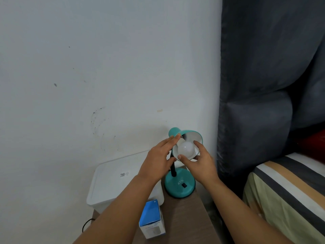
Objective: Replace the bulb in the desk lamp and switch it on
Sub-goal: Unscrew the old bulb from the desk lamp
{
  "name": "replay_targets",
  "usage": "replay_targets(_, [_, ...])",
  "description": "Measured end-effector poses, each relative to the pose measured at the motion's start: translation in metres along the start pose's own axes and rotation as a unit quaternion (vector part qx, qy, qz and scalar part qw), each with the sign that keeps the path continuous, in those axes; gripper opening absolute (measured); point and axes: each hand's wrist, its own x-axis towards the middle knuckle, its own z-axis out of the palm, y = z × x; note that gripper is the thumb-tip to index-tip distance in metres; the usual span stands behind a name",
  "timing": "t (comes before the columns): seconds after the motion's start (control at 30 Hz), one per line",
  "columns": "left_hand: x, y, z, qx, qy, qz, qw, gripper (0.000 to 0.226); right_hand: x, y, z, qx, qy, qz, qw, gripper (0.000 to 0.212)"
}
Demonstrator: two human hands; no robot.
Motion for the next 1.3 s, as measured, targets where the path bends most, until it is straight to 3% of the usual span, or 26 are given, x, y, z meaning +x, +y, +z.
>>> replay_targets(0.17, [0.001,0.0,0.002,0.001,-0.005,0.001,1.0,0.085,-0.001,0.0,-0.001,-0.033,0.0,-0.007,0.999,0.051])
replay_targets(0.3, [0.001,0.0,0.003,0.004,-0.007,0.005,1.0,0.086,0.0,-0.003,-0.002,-0.047,0.023,-0.048,0.997,0.063])
replay_targets(0.43, [0.001,-0.001,0.002,0.003,-0.006,-0.001,1.0,0.088,0.0,-0.003,0.0,-0.052,0.018,-0.034,0.998,0.076])
replay_targets(0.63, [0.001,0.0,0.002,0.001,-0.002,0.005,1.0,0.086,-0.002,-0.005,-0.003,-0.012,-0.002,0.017,1.0,0.051])
replay_targets(0.83, [0.001,0.0,0.002,-0.006,0.0,0.008,1.0,0.082,0.0,-0.004,-0.002,-0.044,0.029,-0.042,0.998,0.067])
replay_targets(1.0, [0.0,0.001,0.001,-0.014,0.0,0.005,1.0,0.082,0.002,0.001,0.002,-0.025,0.02,-0.005,0.999,0.079])
replay_targets(1.17, [-0.001,0.002,0.001,-0.012,-0.001,0.003,1.0,0.081,-0.001,0.002,0.0,-0.026,0.011,-0.016,0.999,0.054])
replay_targets(1.3, [0.0,0.002,0.001,-0.017,0.0,0.002,1.0,0.085,-0.001,0.008,0.0,-0.051,0.032,-0.075,0.995,0.067])
